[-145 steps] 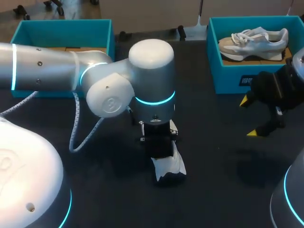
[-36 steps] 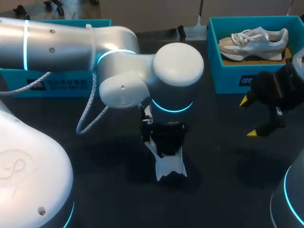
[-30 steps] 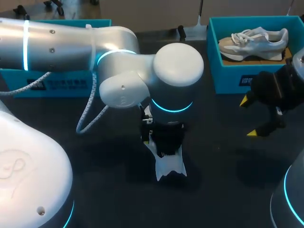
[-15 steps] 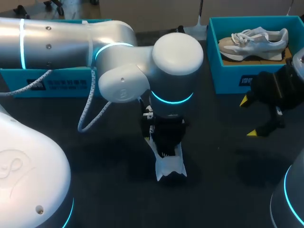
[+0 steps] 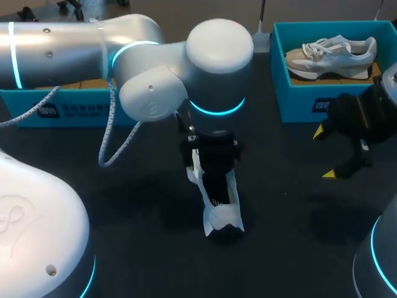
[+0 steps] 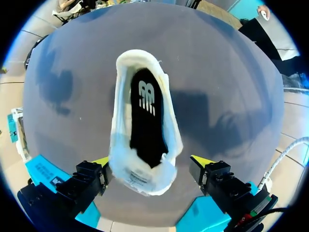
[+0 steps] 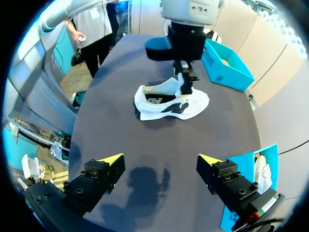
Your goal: Take the shoe out of the shoebox, open the shoe tongue, remove and reinsert the insole, then place the shoe into the shoebox
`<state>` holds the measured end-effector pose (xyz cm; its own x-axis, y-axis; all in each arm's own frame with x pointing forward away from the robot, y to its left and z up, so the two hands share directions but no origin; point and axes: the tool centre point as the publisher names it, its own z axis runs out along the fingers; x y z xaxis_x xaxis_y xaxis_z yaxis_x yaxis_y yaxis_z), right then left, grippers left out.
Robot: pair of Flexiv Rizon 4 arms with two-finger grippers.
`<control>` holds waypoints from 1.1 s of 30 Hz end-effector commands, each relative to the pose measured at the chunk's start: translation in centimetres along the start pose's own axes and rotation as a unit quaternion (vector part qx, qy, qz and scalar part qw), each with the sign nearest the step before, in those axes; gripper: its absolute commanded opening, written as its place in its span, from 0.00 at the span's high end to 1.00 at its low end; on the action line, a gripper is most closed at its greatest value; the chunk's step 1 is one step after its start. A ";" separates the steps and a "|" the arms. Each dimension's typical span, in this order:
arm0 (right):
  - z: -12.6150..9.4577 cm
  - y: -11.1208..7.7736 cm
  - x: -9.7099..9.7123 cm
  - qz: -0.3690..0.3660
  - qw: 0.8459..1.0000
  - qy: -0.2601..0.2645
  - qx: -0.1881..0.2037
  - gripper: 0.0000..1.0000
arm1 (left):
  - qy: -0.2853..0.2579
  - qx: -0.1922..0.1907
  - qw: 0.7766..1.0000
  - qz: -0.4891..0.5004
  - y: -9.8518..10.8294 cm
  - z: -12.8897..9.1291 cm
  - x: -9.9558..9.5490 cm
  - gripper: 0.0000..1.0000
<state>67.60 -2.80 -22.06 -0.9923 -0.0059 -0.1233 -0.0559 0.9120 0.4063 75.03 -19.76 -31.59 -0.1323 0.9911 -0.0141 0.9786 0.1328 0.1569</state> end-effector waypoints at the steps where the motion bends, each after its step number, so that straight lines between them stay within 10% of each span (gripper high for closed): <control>1: 0.2 0.0 0.0 0.000 1.000 -0.001 0.001 0.00 | -0.007 -0.007 1.000 0.002 0.6 -0.9 0.5 0.00; 7: 0.2 0.0 0.0 0.000 1.000 -0.001 0.001 0.00 | -0.009 -0.013 1.000 0.001 2.9 -1.3 0.3 0.03; 14: 0.2 0.0 0.0 0.000 1.000 -0.001 0.001 0.00 | -0.008 -0.028 1.000 0.003 4.7 -1.4 -0.3 0.56; 33: 0.2 0.0 0.0 0.000 1.000 -0.001 0.001 0.00 | -0.013 -0.007 1.000 0.021 1.7 -0.2 -0.7 0.57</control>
<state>67.60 -2.80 -22.07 -0.9923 -0.0059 -0.1233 -0.0559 0.9120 0.4063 77.13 -20.19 -30.59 -0.0877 0.9957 -0.0290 0.9819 0.0913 0.1660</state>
